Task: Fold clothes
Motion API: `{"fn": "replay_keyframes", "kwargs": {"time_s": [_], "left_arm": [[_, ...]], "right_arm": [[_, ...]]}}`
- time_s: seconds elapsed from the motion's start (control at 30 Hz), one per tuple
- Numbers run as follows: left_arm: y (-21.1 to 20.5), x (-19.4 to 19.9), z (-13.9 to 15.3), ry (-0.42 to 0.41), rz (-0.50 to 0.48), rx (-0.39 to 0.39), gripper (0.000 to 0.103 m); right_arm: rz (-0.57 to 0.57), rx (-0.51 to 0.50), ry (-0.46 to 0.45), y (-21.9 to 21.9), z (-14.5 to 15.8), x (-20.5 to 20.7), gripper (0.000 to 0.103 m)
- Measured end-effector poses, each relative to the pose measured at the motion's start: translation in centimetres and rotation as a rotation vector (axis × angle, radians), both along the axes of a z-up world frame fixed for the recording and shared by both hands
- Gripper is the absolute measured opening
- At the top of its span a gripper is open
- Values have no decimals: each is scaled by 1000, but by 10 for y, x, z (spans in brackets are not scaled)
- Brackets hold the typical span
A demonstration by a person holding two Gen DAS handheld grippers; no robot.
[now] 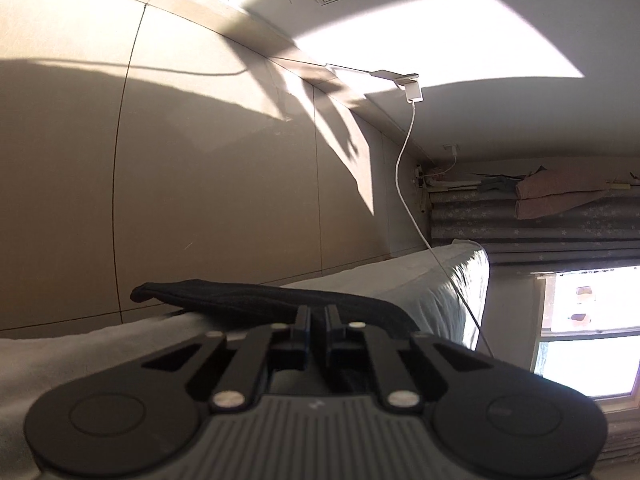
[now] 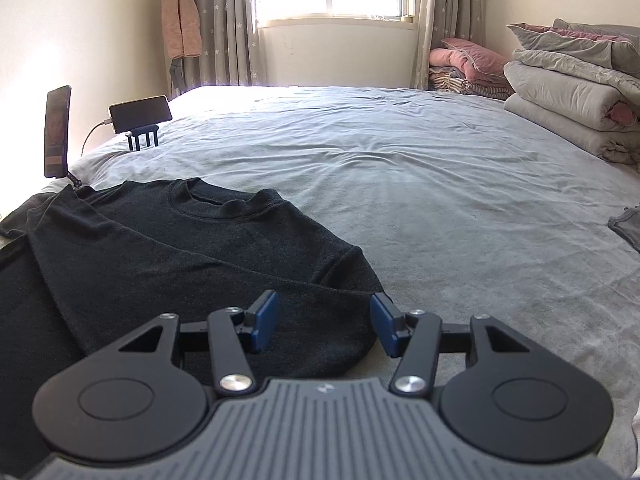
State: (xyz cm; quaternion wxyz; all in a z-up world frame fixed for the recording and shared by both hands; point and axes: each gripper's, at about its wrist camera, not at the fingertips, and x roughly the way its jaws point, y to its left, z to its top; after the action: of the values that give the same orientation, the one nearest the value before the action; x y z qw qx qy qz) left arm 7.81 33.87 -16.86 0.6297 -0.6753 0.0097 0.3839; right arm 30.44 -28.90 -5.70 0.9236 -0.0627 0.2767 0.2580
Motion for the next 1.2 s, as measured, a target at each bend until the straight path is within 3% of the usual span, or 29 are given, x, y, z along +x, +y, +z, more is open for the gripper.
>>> {"fn": "replay_keyframes", "kwargs": {"time_s": [0.2,0.3,0.33,0.37,0.47,0.5,0.73,0.93,1.1,1.17,1.2], "left_arm": [[-19,6,58,-38,-33,371,0],[-28,15,85,-36,-94,437,0],[-27,17,89,-25,-104,412,0],[-26,19,92,-14,-112,382,9],[-19,14,79,-6,-89,226,62],[-16,11,71,-2,-71,173,63],[-6,-10,20,45,-35,-137,64],[2,-12,-15,-6,-7,-245,61],[9,-7,-35,-57,33,-295,19],[10,-6,-36,-79,48,-276,6],[11,-6,-35,-89,55,-265,5]], "right_arm": [[1,17,-7,1,4,-3,55],[4,24,-7,0,5,-4,55],[6,27,-7,0,5,-5,55],[8,31,-7,0,6,-6,55],[19,39,-6,-1,7,-7,55],[22,40,-5,-1,7,-7,55],[29,27,5,3,3,-8,55],[40,5,11,11,-2,-11,55],[46,-8,14,15,-4,-13,55],[48,-13,17,17,-5,-14,55],[48,-15,19,18,-6,-15,55]]}}
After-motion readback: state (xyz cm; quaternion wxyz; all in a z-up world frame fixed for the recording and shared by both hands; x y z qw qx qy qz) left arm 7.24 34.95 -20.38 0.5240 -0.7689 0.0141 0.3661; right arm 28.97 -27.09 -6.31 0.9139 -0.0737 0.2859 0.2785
